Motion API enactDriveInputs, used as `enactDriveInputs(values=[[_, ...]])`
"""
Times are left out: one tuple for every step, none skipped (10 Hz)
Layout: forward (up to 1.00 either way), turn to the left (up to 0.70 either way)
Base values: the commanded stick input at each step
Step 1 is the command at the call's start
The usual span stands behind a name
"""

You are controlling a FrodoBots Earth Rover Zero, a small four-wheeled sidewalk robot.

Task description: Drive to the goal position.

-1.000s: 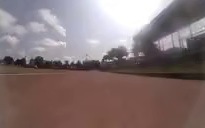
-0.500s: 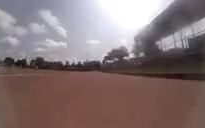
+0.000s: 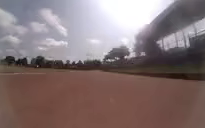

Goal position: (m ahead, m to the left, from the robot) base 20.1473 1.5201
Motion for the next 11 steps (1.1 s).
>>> enactDriveInputs(values=[[0.70, 0.00], [0.70, 0.00], [0.70, 0.00], [0.70, 0.00], [0.70, 0.00], [0.70, 0.00], [0.70, 0.00], [0.70, 0.00], [0.70, 0.00], [0.70, 0.00], [0.70, 0.00]])
